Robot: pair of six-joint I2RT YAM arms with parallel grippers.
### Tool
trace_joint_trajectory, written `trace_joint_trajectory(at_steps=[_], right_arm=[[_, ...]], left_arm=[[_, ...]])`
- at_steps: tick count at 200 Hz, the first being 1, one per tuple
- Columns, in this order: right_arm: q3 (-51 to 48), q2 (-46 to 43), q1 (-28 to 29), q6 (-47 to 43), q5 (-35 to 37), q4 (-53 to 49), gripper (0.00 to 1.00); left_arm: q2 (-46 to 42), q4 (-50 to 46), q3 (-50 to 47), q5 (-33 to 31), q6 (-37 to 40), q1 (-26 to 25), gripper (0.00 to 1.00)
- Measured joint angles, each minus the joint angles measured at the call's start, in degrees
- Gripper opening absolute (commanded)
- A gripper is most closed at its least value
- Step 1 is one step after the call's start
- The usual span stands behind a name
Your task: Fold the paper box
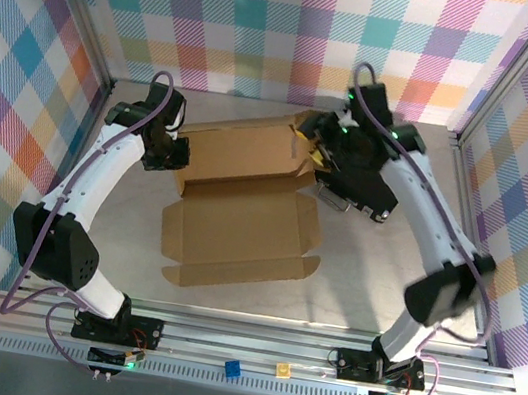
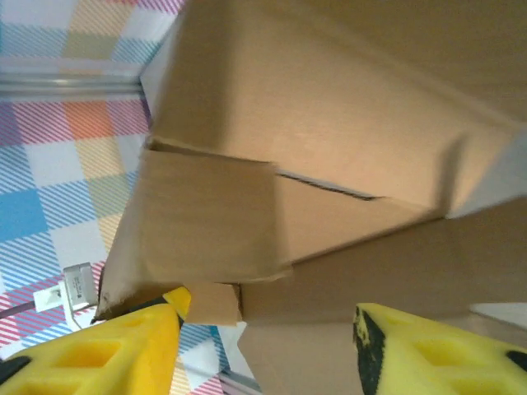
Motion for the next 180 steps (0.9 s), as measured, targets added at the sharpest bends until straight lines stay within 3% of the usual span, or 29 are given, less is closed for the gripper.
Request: trace_joint_trajectory(at_steps=[23, 34, 68, 109, 180], right_arm=[[-15.4, -12.2, -4.6, -0.3, 1.3, 3.8, 0.2], [-19.3, -14.8, -5.9, 0.4, 1.9, 4.8, 0.16], [-27.2, -13.4, -5.5, 0.5, 2.7, 9.0, 0.24], [-25.9, -5.0, -5.2, 0.4, 4.6, 11.8, 0.3], [-18.4, 0.3, -1.8, 0.5, 4.7, 14.3, 0.2]], left_arm=[[0.0, -0.1, 0.5, 0.0, 0.0, 0.0, 0.0], [0.0, -0.3, 0.9, 0.0, 0.0, 0.0, 0.0], [0.0, -0.6, 2.6, 0.0, 0.0, 0.0, 0.0], [0.0, -1.3, 3.0, 0.5, 0.0, 0.0, 0.0], [0.1, -1.3, 3.0, 0.9, -0.1, 0.0, 0.0]])
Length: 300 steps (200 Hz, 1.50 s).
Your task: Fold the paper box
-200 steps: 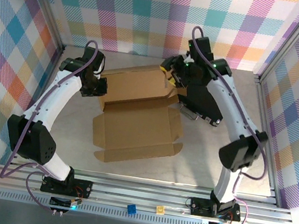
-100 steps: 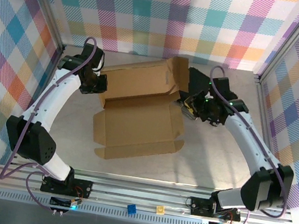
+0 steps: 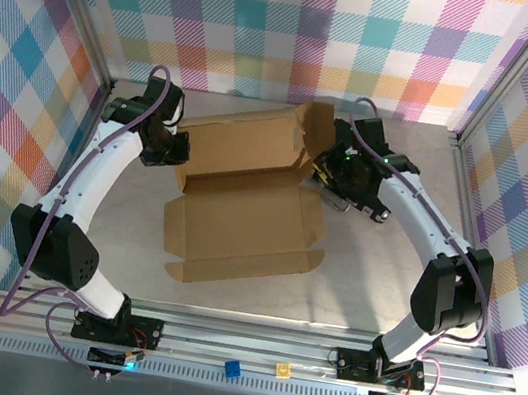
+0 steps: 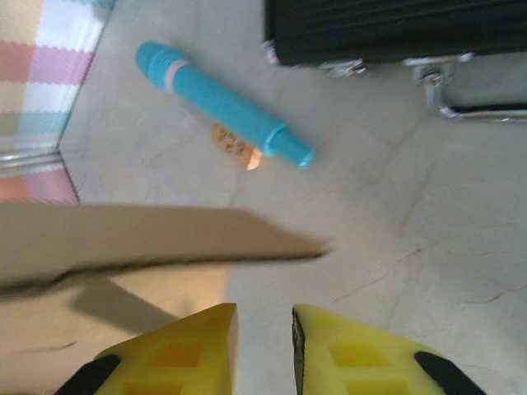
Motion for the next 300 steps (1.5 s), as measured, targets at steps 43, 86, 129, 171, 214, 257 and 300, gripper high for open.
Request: trace_joint_trajectory(at_steps=[43, 86, 129, 171, 214, 257, 300], right_arm=[[0.0, -1.1, 3.9, 1.0, -0.7, -0.3, 0.18], [1.5, -0.4, 6.1, 1.2, -0.9, -1.4, 0.18], [6.2, 3.1, 7.5, -2.5, -0.2, -5.9, 0.2], [6.3, 4.1, 7.6, -6.7, 0.1, -8.7, 0.1], [7.1, 5.4, 8.2, -9.4, 0.0, -9.9, 0.21], [14.9, 3.9, 6.6, -18.9, -1.6, -11.0, 0.47], [15.0, -8.6, -6.1, -27.3, -5.4, -6.4, 0.51]], left_arm=[[0.2, 0.1, 0.1, 0.2, -0.4, 0.0, 0.0], [0.2, 0.1, 0.1, 0.2, -0.9, 0.0, 0.0], [0.2, 0.0, 0.2, 0.0, -1.2, 0.0, 0.0], [0.2, 0.0, 0.2, 0.0, -1.2, 0.0, 0.0], [0.2, 0.0, 0.2, 0.0, -1.2, 0.0, 0.0], [0.4, 0.0, 0.7, 0.7, -1.2, 0.5, 0.0], [1.9, -0.3, 3.3, 2.1, -0.3, 1.6, 0.0]])
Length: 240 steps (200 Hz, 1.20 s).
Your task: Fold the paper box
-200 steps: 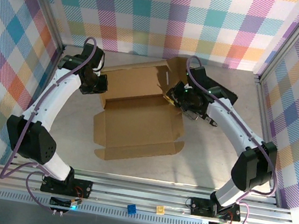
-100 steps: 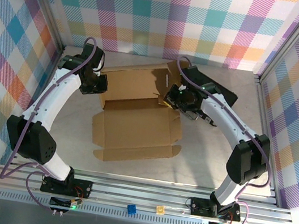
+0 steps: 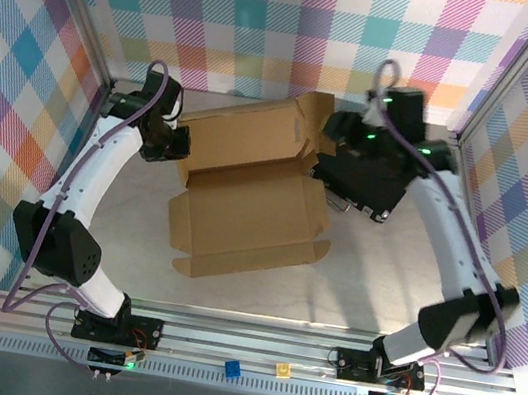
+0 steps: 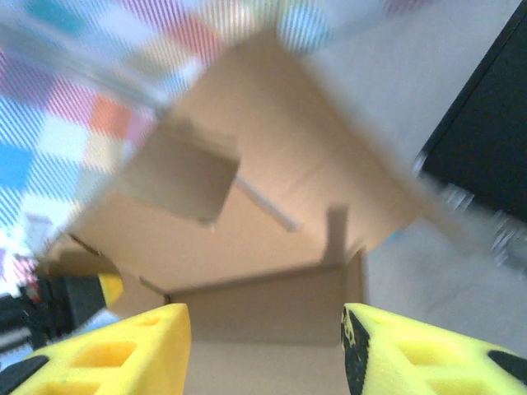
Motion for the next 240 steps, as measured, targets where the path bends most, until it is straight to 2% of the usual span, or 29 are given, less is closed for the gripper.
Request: trace_joint_trajectory(at_steps=[17, 34, 65, 114, 161, 186, 221, 240], right_arm=[[-2.3, -4.1, -5.7, -2.8, -0.5, 3.5, 0.54], [-4.5, -4.8, -7.9, -6.5, -2.7, 7.2, 0.58], [-6.9, 1.2, -8.1, -15.6, -9.9, 11.3, 0.61], [-5.9, 10.5, -8.1, -25.0, -13.1, 11.5, 0.62], [-0.4, 14.2, -6.4, -28.6, -15.1, 10.8, 0.55], [1.0, 15.6, -4.7, -30.0, -14.4, 9.7, 0.44], [3.1, 17.5, -2.2, -31.1, -8.2, 7.2, 0.0], [3.0, 16.9, -0.6, -31.2, -1.3, 6.4, 0.0]], left_arm=[[0.8, -0.3, 1.1, 0.5, 0.4, 0.3, 0.0], [1.3, -0.6, 1.6, 1.2, 0.6, 0.4, 0.0], [1.9, -1.4, 1.7, 2.3, 0.6, 0.4, 0.0], [2.2, -1.4, 1.8, 3.1, 0.6, 0.4, 0.0], [2.9, -1.4, 1.9, 3.9, 0.6, 0.4, 0.0], [3.1, -1.4, 2.2, 3.9, 0.8, 0.5, 0.0], [3.3, -1.4, 2.2, 3.8, 0.8, 0.6, 0.0], [3.6, -1.7, 2.2, 3.6, 0.6, 0.6, 0.0]])
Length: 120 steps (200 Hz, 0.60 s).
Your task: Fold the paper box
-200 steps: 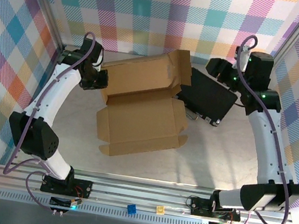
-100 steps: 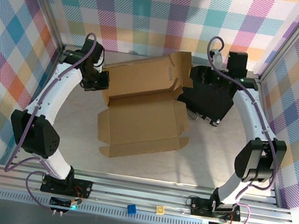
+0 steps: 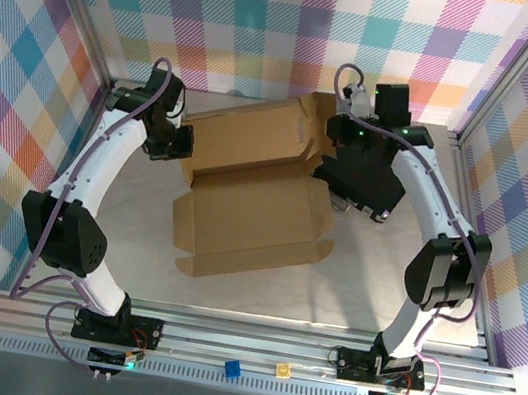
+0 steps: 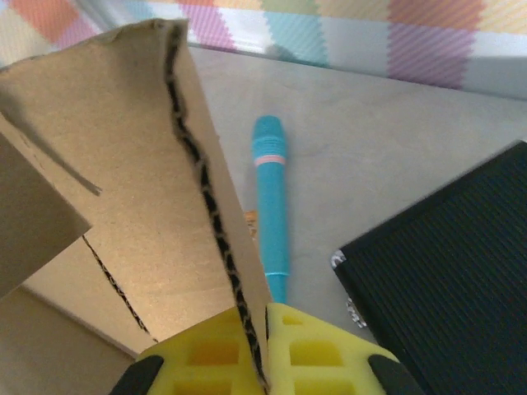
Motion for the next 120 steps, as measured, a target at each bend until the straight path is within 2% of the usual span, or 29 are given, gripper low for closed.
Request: trace_joint_trajectory(at_steps=[65, 120], right_arm=[[-6.7, -12.8, 10.2, 3.8, 21.2, -4.6, 0.0], [-7.5, -12.5, 20.5, 13.6, 40.7, -8.1, 0.0]], left_arm=[[2.6, -0.1, 0.2, -0.6, -3.7, 0.0, 0.0], [3.9, -1.1, 0.4, 0.0, -4.5, 0.0, 0.0]])
